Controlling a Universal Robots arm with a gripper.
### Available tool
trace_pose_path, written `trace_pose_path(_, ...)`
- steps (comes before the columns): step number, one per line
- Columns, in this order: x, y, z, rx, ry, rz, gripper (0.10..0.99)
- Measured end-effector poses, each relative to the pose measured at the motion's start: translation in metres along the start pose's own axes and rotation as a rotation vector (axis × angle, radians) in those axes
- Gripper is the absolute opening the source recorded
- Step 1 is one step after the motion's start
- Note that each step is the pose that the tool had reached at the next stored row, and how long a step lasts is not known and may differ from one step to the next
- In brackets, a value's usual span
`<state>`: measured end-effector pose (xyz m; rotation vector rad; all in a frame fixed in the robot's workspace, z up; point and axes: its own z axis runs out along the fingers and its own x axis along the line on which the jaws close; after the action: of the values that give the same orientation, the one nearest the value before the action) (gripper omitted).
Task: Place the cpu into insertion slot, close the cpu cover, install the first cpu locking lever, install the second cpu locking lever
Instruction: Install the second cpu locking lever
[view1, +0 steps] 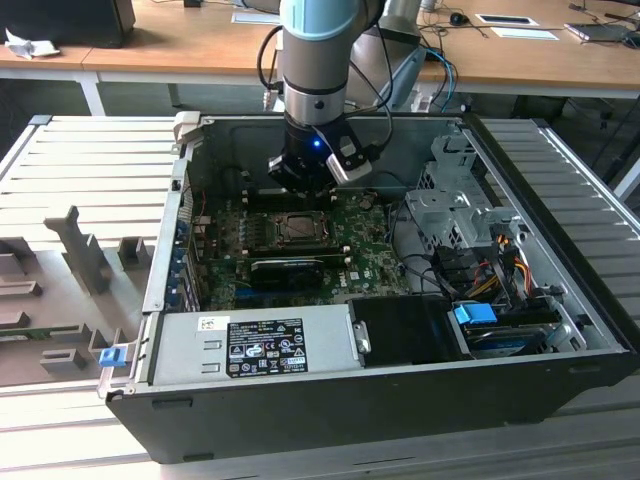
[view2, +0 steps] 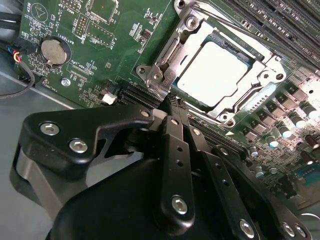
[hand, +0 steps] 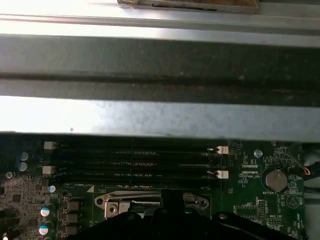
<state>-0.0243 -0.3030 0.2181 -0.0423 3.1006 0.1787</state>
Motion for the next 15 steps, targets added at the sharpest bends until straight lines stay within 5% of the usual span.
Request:
trace_pose_path(6,-0.0011,0.0017,-0.0296,0.0,-0.0001,0.0,0.106)
trace_pose_path(15,-0.0009,-0.0072,-0.0315,0.0,-0.0001,0.0,0.106)
